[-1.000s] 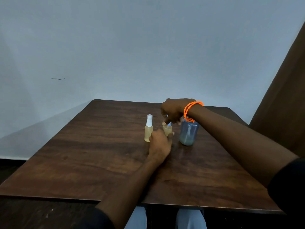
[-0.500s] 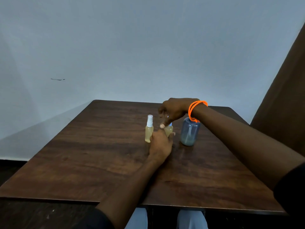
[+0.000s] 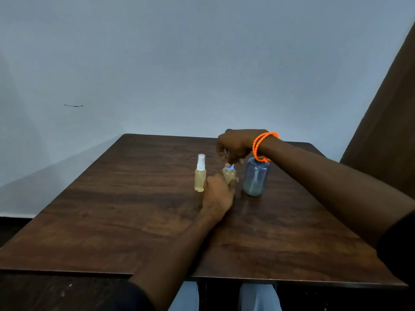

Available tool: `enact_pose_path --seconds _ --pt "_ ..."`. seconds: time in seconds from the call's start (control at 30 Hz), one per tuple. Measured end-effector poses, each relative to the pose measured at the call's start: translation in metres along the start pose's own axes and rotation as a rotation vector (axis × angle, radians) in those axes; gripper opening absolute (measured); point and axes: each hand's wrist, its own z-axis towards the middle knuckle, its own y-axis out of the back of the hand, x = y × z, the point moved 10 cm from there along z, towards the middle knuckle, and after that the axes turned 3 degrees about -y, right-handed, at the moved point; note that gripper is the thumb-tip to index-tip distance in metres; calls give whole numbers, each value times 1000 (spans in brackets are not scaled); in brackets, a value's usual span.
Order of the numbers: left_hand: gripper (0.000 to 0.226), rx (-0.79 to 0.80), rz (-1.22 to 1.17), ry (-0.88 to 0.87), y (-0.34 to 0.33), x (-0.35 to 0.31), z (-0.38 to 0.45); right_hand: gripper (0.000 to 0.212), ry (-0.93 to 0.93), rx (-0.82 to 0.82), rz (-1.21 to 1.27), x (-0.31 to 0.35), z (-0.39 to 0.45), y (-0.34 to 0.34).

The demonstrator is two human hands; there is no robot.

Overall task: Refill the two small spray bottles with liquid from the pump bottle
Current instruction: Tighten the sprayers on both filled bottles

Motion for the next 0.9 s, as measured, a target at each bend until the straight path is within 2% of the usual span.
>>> enact_pose_path --seconds 0.1,0.2,0.23,0.3,0.4,0.43,0.57,0.6,0.67,0.73,0.9 --pt "44 -5 4 19 3 -1 -2 36 -48 -11 11 -5 1 -3" --pt "43 -14 2 14 3 -1 -1 48 -16 -14 -68 -3 -3 1" --pt "43 -12 5 12 3 -2 -2 46 5 -13 -68 -1 -4 2" --pt "44 -1 -4 29 1 1 -2 25 -7 -35 -64 0 -6 3" --pt "47 13 2 46 1 2 -3 41 -55 -53 -81 -7 -3 3" --pt "48 11 2 47 0 2 -2 40 -69 -62 -96 -9 0 2" --pt "48 23 3 48 -1 2 -2 15 -43 76 -119 -9 -11 -9" --pt "47 21 1 50 -1 3 -2 22 -65 97 -122 -12 -12 -12" --pt "46 13 -1 43 -1 4 -1 26 -23 -1 -102 -9 -7 -7" --pt "45 -3 5 35 2 1 -1 34 -4 -25 -106 -5 -3 -6" --pt "46 -7 -50 80 4 7 -2 41 54 -93 -282 6 -12 -1"
